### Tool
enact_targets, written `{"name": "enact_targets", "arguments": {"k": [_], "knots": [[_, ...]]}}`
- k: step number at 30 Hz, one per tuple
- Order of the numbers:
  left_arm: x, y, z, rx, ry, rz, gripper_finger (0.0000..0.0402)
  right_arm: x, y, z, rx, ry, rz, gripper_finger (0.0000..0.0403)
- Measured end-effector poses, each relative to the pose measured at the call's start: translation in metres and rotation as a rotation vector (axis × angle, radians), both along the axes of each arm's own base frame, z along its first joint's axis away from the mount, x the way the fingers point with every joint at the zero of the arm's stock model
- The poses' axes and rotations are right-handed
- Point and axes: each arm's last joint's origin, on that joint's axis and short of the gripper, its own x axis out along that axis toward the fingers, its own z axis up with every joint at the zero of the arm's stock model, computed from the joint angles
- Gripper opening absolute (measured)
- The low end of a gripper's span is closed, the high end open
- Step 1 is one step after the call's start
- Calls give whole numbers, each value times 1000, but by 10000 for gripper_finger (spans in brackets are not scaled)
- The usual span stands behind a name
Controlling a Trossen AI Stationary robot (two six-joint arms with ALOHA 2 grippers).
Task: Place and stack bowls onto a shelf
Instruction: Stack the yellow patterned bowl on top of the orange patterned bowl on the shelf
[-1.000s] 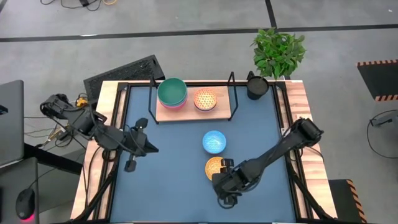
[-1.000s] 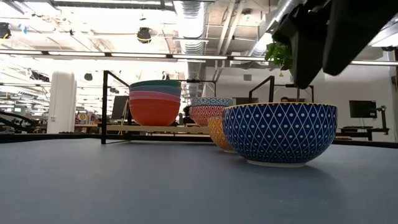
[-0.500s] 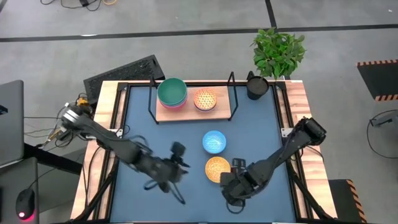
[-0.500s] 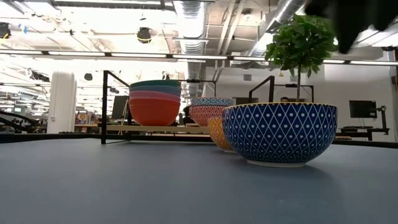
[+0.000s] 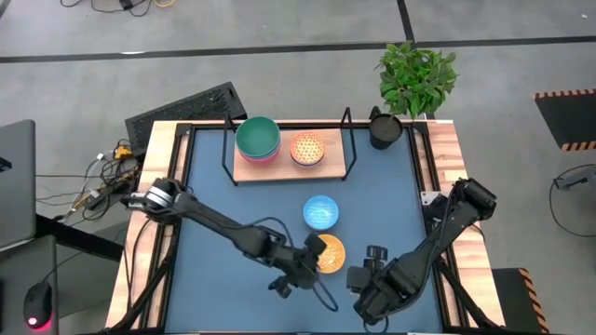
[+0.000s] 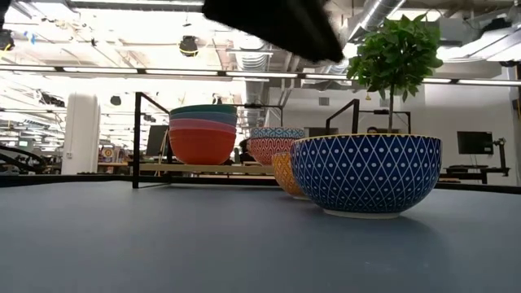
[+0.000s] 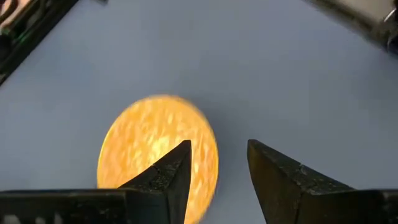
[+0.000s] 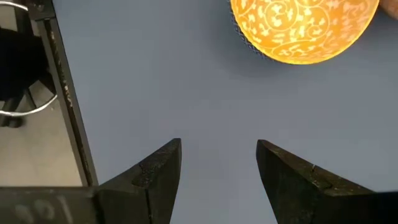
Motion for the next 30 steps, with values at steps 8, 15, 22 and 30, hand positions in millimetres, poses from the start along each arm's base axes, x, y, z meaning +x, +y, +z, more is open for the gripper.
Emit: {"name": "enact_targets", "arguments": {"k": [8,15,22,30], "knots": [[34,-16,-20,-8,55,1,131,-7,8,0,18,-5,-45,235],[44,-9,-34,-18,128,110,113,-18,19,0,45,-12,-103,235],[46,-1,-35,-48,148,169,107,-25,26,0,49,-37,-143,235],[41,-6,-39,-33,177,162,86,-28,29,0,53,-43,-167,235]]}}
